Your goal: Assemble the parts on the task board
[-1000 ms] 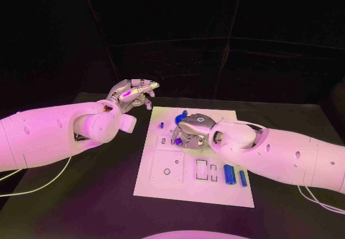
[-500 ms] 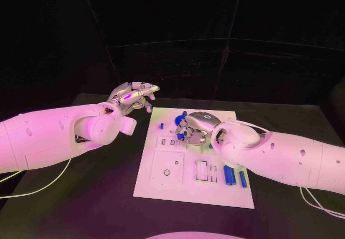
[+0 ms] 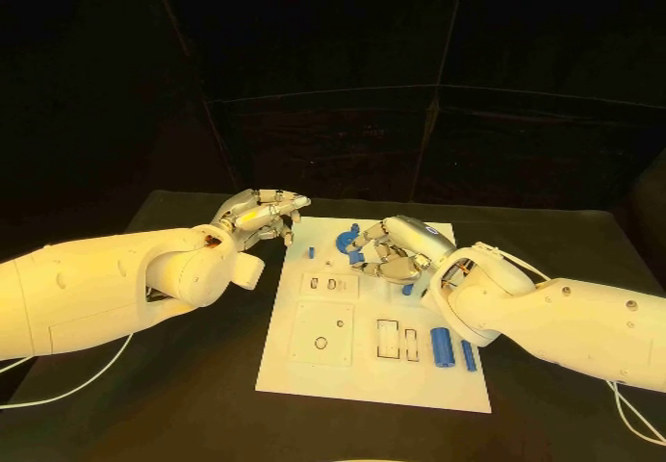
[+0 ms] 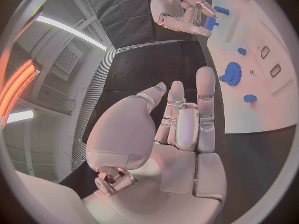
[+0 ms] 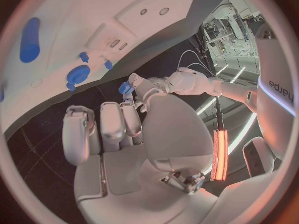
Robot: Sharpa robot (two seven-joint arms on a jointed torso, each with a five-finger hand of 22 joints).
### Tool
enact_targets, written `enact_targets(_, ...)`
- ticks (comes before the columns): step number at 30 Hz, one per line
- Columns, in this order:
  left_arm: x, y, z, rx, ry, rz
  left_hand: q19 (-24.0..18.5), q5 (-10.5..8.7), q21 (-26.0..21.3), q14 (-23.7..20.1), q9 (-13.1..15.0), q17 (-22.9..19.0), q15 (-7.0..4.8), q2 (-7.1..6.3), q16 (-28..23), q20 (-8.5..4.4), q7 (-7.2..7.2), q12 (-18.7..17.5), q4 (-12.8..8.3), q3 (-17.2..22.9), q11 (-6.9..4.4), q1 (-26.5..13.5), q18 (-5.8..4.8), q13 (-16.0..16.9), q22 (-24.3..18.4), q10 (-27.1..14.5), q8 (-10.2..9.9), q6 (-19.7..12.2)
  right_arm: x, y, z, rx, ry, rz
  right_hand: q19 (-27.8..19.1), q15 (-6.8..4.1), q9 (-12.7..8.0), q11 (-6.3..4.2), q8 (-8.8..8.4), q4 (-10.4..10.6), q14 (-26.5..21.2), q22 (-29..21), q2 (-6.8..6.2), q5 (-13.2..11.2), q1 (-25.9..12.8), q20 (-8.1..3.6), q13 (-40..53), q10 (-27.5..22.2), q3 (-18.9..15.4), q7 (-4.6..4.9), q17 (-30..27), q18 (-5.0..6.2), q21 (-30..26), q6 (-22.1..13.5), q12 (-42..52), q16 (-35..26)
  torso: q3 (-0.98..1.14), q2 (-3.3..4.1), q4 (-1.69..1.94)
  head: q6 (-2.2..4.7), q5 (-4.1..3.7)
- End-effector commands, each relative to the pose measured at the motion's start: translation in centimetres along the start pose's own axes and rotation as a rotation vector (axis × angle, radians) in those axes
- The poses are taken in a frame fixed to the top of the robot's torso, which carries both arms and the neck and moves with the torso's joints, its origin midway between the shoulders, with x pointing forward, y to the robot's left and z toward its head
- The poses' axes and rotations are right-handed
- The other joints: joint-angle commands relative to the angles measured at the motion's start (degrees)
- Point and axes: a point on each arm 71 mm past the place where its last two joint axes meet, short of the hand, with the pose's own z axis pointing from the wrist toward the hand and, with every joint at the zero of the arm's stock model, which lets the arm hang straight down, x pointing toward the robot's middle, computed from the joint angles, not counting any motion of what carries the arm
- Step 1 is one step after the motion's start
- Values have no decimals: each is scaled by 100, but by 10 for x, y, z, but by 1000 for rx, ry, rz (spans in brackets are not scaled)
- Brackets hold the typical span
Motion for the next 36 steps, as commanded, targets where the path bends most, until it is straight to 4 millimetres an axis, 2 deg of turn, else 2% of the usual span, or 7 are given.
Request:
enact_targets(1,4,1,-1,1,33,-13,31,14,-39,-20,-87,-18,46,-14,17,22,51,43,58,-13,36,-102,72,-28,-24,-5,-75,-5,-10,6,-5,-58,-116,101,54,49,-4,23,2,43,61,735,100,50,-16,-8,-9,-3,-4,180,-11,-111,18,124,-27,15,4,-2,0,54,-20)
enact_targets(14,36,17,0,-51,157,-79,-330,13,-494,-497,-615,-612,134,34,-441,128,61,178,751,-642,130,-1308,116,-134,-425,-368,-430,159,-24,6,-26,-63,-205,228,49,57,-12,31,-27,187,48,733,103,104,-133,2,-1,7,-84,184,-39,-109,14,120,-25,1,-5,1,-2,261,-56)
enact_targets(19,51,21,2,-75,209,-114,-291,30,-394,-279,-850,-205,120,101,36,113,37,684,1063,-1258,86,-1734,120,42,-353,-294,-542,279,-24,9,-28,-68,-205,243,55,57,-12,31,-28,188,49,740,103,106,-133,2,0,8,-85,184,-33,-111,19,121,-23,4,-6,4,-15,326,-64)
enact_targets(25,66,24,6,-85,251,-167,462,28,1160,410,-1075,968,103,415,1036,109,75,1427,1324,-1879,105,-2251,-171,355,1388,-75,-644,354,-23,14,-26,-81,-204,252,60,56,-11,28,-28,188,51,747,107,114,-126,2,10,15,-84,180,-22,-113,22,124,-14,10,-5,11,8,369,-108)
enact_targets(27,72,24,7,-95,272,-181,642,21,1642,622,-1164,1391,107,568,1310,107,74,1985,1313,-2106,107,-2382,-246,925,1938,274,-668,409,-22,16,-26,-87,-208,253,59,56,-11,27,-28,188,51,745,109,117,-124,2,14,18,-83,179,-19,-112,21,125,-10,11,-4,12,7,375,-118)
enact_targets(29,76,25,8,-110,293,-190,755,21,1916,731,-1214,1620,112,657,1436,99,73,2349,1310,-2234,90,-2450,-293,1369,2261,558,-682,438,-22,17,-26,-92,-213,253,59,56,-11,27,-28,188,51,745,109,117,-124,2,14,18,-83,179,-19,-112,21,125,-10,11,-7,12,4,378,-126)
enact_targets(36,85,28,8,-143,349,-205,912,21,2360,748,-1346,1659,116,866,1456,104,78,2749,1323,-2561,92,-2574,-375,1841,2778,838,-738,468,-23,20,-26,-107,-222,255,74,55,-11,25,-28,186,56,764,106,120,-118,2,34,33,-84,177,9,-117,32,126,11,25,-8,8,1,369,-141)
